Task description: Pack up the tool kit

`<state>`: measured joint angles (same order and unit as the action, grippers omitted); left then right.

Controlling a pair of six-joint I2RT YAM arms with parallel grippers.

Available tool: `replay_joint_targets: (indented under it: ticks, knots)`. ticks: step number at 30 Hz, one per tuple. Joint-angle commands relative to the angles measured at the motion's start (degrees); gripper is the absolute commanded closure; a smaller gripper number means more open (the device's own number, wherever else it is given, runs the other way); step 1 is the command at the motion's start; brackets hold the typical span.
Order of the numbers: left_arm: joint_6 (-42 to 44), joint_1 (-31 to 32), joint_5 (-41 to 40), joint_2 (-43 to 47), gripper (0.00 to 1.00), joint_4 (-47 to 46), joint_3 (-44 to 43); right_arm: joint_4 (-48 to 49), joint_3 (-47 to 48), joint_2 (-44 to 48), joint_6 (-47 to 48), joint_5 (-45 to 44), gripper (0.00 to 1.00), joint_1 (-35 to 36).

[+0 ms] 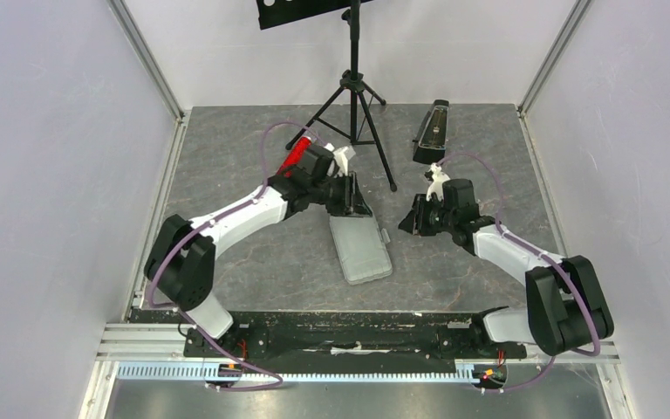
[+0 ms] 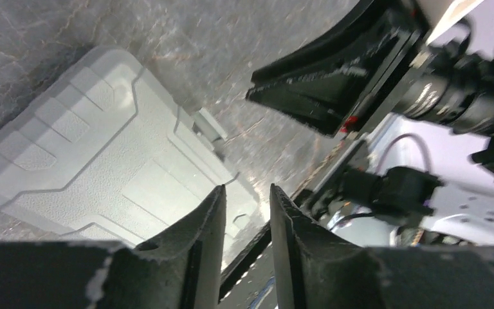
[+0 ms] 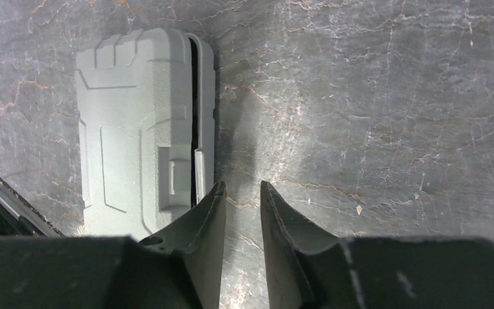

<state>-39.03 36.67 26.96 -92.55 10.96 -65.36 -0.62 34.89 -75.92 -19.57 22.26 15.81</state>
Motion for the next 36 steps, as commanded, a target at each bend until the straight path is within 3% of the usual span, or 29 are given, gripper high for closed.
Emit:
replay_joint_targets:
  ticks: [1, 9, 17, 28, 36]
  knots:
    - [12.8, 4.1, -4.4, -4.8, 0.65, 17.6, -6.3, 6.2, -1.7, -2.5, -0.4, 1.0, 0.76, -0.5]
    - [19.2, 9.7, -12.0, -14.0, 0.71, 28.2, -12.5, 14.2, -4.2, -7.7, -2.2, 6.2, 0.83, -0.4]
    - [21.9, 10.2, -17.7, -21.9, 0.76, 35.8, -15.3, 21.5, -5.8, -11.7, -4.8, 11.1, 0.85, -0.3]
    - [21.4, 10.2, -17.6, -24.0, 0.77, 35.9, -14.9, 27.8, -6.5, -12.7, -5.9, 15.6, 0.90, 4.0]
    - [20.4, 10.1, -15.2, -25.6, 0.79, 31.7, -15.2, 20.2, -2.6, -12.8, -4.0, 12.3, 0.96, 10.2]
